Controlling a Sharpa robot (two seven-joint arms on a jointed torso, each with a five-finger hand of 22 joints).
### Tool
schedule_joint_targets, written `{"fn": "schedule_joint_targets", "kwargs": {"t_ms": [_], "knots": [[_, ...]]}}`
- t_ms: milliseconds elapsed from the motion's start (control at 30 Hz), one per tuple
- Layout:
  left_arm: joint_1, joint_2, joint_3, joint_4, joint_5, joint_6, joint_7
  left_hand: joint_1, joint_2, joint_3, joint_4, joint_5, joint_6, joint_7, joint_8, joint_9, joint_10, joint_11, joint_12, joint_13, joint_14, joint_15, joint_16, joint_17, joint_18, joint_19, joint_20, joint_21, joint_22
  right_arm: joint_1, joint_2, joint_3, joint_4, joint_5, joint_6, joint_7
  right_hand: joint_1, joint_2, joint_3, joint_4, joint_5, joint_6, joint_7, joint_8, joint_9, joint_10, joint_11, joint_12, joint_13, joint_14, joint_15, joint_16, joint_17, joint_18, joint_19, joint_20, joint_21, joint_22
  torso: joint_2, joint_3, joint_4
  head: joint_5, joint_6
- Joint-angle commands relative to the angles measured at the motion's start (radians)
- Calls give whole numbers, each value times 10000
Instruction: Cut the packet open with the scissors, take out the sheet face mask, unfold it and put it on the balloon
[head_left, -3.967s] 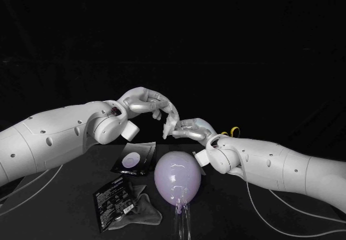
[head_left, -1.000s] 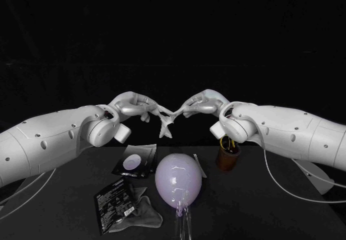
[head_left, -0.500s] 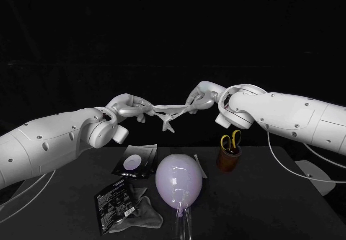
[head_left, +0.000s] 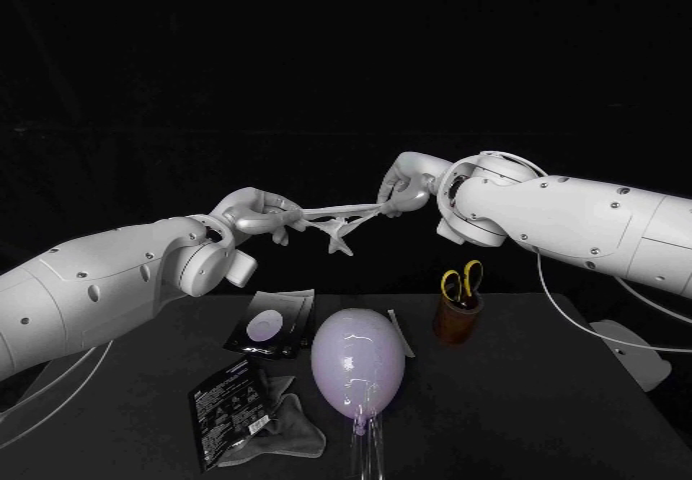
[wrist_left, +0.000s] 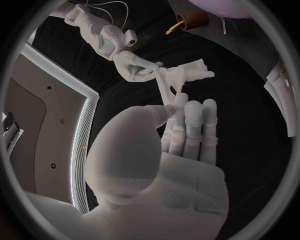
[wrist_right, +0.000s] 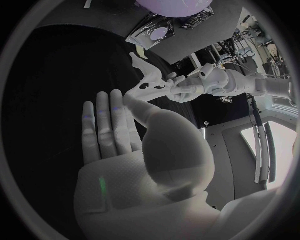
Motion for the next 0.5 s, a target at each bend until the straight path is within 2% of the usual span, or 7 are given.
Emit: {"fn": "schedule_joint_targets", "kwargs": {"t_ms": [33,333,500], "knots": [[6,38,10,-35,40,-154,115,49,6,23,2,32,-40,63,-6,1458,46,-11,-33,16,-3,-7,31,-8,150,-2,-50,68,15,41,20,13,10,-668,-46,-409,18,-69,43,-48,25,54,-51,50,726,107,-6,-35,10,96,-3,67,20,176,81,3,44,21,8,0,2,0,2],[6,218,14,-231,70,-257,262,49,5,22,4,32,-41,63,-7,1457,44,-11,-33,16,-7,-6,29,-17,150,-1,-51,69,15,116,88,37,129,-991,-758,-244,14,-90,54,-62,24,65,-60,66,737,140,-17,-45,19,138,-22,93,47,176,120,-16,73,43,2,-4,-4,7,-10],[7,362,17,-435,5,-317,370,57,-19,10,2,31,-61,65,-28,1453,31,-8,-40,21,3,-4,47,-18,150,3,-56,79,19,177,109,56,269,-1261,-1412,-52,20,-108,66,-78,25,78,-69,78,745,171,-30,-55,28,180,-43,116,72,175,158,-34,103,66,-4,0,0,-6,-13]]}}
